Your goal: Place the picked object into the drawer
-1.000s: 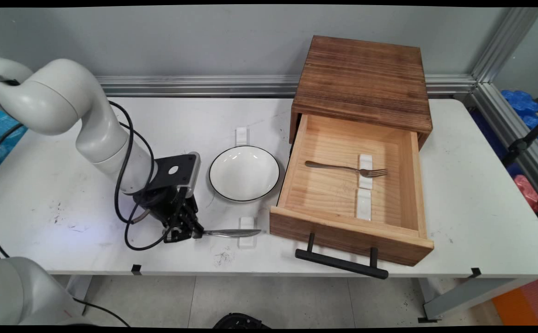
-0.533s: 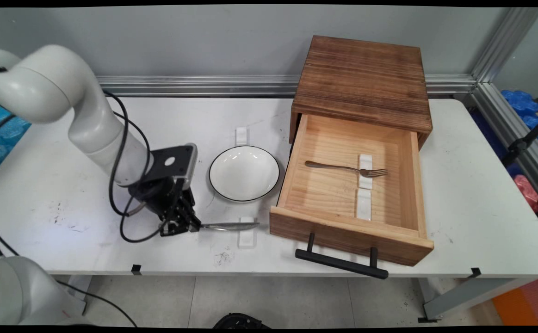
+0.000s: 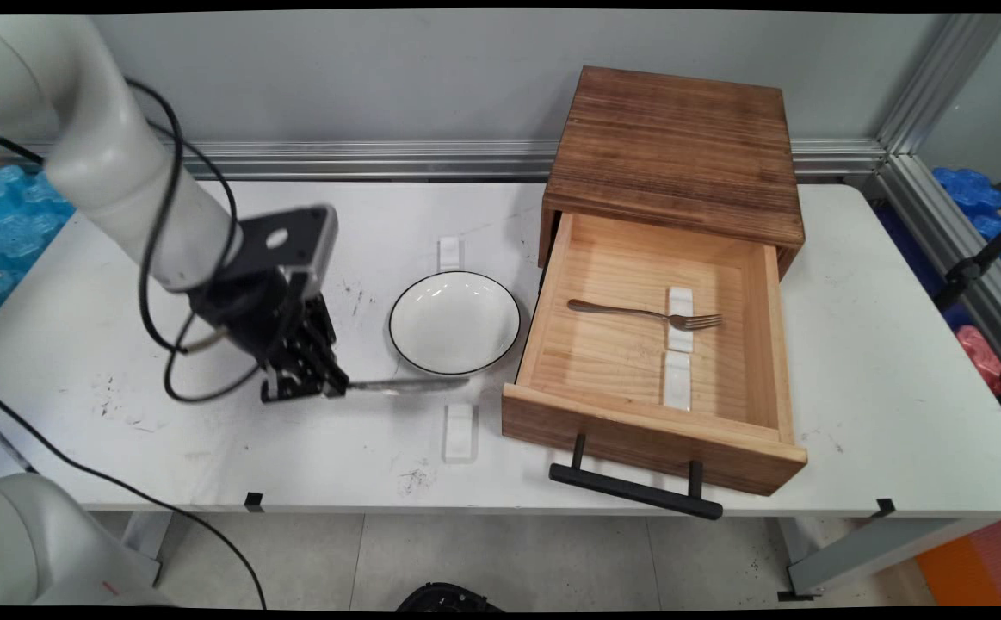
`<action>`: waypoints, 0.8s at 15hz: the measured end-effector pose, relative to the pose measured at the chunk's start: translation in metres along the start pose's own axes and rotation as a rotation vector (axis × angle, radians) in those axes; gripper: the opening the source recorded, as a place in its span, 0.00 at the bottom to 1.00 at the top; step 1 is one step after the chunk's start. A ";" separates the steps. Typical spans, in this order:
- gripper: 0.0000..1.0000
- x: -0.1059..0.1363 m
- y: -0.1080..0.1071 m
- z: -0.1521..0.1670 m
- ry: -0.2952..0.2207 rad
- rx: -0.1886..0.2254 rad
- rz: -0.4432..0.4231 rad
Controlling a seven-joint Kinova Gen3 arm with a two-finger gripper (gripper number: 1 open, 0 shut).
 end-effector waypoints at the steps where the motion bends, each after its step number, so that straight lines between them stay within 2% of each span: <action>1: 0.00 0.006 -0.002 -0.014 -0.001 0.008 -0.002; 7: 0.00 0.045 -0.018 -0.067 0.023 0.059 0.007; 9: 0.00 0.072 -0.025 -0.078 0.045 0.073 0.029; 12: 0.00 0.113 -0.033 -0.079 0.075 0.078 0.064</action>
